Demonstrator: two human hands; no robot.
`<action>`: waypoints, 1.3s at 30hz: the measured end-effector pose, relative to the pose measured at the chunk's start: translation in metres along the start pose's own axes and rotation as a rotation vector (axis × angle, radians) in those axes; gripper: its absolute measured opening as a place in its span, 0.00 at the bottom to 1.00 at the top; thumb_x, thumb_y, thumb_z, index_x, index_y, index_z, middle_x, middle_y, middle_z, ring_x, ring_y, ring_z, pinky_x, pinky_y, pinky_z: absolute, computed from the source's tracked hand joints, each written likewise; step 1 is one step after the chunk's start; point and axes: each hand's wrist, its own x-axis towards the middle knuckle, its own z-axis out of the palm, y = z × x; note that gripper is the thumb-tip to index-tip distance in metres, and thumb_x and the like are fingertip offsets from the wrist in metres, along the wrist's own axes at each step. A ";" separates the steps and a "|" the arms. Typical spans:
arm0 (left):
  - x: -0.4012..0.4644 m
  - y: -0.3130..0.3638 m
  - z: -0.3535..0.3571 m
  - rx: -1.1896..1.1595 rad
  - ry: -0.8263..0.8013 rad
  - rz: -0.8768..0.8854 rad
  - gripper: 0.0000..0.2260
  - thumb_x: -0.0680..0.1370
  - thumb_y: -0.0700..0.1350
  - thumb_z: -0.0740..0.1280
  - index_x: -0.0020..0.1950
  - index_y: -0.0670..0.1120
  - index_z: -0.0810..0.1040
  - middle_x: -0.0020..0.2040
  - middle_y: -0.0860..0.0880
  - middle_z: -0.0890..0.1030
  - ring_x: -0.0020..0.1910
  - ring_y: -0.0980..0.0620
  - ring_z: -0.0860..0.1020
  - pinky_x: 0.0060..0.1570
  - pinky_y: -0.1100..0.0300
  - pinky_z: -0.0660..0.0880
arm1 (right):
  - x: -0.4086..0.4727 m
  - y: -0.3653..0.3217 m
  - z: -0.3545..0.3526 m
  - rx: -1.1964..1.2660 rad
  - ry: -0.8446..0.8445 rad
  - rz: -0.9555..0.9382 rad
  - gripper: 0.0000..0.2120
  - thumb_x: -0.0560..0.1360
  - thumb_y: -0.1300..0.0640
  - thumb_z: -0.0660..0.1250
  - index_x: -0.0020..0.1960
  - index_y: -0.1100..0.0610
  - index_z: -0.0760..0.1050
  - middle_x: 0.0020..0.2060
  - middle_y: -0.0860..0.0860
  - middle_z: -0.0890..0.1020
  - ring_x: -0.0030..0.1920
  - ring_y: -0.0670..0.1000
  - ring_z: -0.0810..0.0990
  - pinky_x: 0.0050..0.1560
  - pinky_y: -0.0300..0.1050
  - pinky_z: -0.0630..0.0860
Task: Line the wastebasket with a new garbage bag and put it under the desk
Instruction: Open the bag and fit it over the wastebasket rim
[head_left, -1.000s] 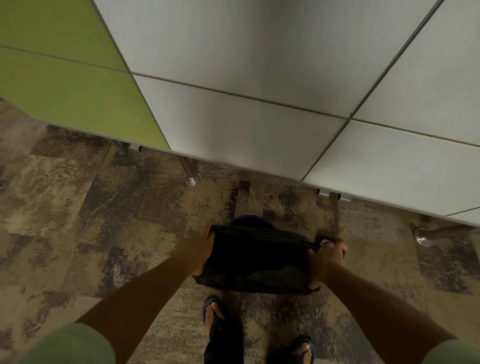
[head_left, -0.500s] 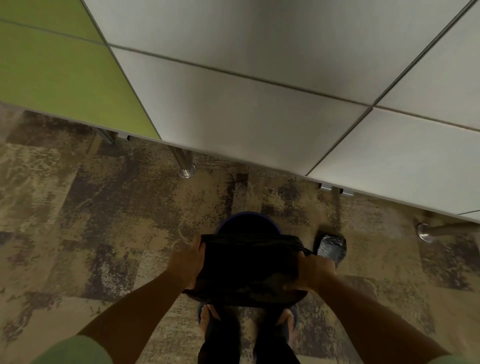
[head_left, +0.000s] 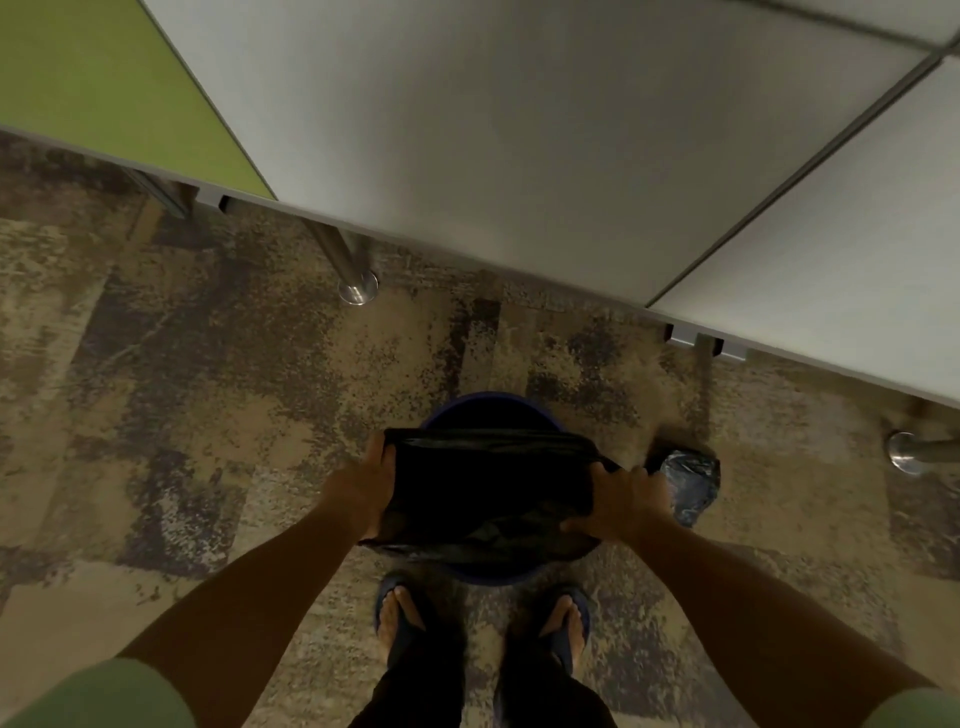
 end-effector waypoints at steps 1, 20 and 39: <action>0.008 -0.001 0.004 -0.004 0.006 0.001 0.42 0.76 0.42 0.69 0.80 0.41 0.42 0.79 0.39 0.39 0.63 0.35 0.74 0.51 0.52 0.80 | 0.010 0.000 0.002 0.012 0.007 -0.002 0.49 0.65 0.21 0.60 0.75 0.51 0.59 0.60 0.54 0.80 0.60 0.60 0.77 0.53 0.53 0.72; 0.138 -0.023 0.019 -0.396 -0.179 0.020 0.38 0.78 0.37 0.65 0.80 0.53 0.46 0.75 0.37 0.49 0.52 0.40 0.77 0.49 0.52 0.79 | 0.142 0.000 0.017 0.797 0.033 -0.086 0.49 0.62 0.17 0.57 0.66 0.53 0.71 0.58 0.52 0.80 0.56 0.56 0.80 0.51 0.48 0.76; 0.168 -0.040 0.041 -0.748 -0.236 0.124 0.37 0.73 0.43 0.73 0.76 0.58 0.58 0.63 0.50 0.74 0.51 0.54 0.77 0.37 0.64 0.79 | 0.197 0.000 0.006 1.241 -0.272 0.298 0.22 0.71 0.36 0.71 0.41 0.55 0.73 0.32 0.53 0.73 0.28 0.51 0.69 0.28 0.39 0.64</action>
